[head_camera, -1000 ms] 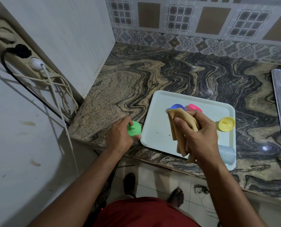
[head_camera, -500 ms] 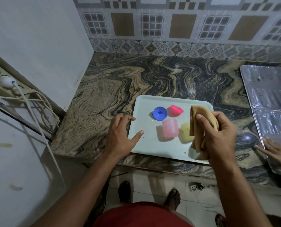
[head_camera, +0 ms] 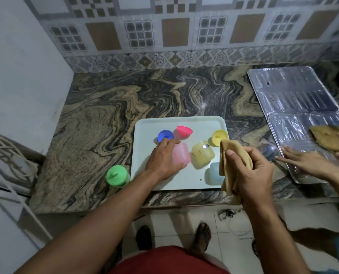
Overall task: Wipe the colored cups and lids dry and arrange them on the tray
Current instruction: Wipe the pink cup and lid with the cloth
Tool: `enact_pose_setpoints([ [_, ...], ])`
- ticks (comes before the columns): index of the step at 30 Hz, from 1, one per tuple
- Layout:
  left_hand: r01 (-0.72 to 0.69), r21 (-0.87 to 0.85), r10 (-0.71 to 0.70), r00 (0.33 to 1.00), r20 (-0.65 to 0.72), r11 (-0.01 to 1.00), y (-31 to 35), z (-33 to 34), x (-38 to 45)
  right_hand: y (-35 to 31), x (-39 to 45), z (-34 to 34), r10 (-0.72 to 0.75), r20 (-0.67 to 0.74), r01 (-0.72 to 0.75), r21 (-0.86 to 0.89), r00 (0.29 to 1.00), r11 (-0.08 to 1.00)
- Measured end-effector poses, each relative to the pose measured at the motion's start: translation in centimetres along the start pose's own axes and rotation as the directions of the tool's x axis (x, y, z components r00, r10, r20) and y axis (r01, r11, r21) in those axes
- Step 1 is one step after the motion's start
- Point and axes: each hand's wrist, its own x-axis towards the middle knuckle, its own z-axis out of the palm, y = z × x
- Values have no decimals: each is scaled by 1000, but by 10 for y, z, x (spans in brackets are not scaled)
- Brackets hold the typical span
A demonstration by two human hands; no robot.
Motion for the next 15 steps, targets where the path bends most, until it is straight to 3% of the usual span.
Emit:
enact_pose_setpoints([
  [5,-119,-213,71,972,-223,970,15,-23,-17,-5,-5,0,-59,23,60,-56,998,997],
  [9,-220,-289,84,905,-417,932,42,-60,-39,-29,-12,11,-212,76,220,-128,974,967],
  [13,-269,-298,92,863,-496,916,63,-89,-60,-51,-22,32,-416,110,428,-130,903,894],
  [15,-285,-298,93,847,-524,911,70,-99,-68,-59,-26,42,-536,162,558,-155,829,815],
])
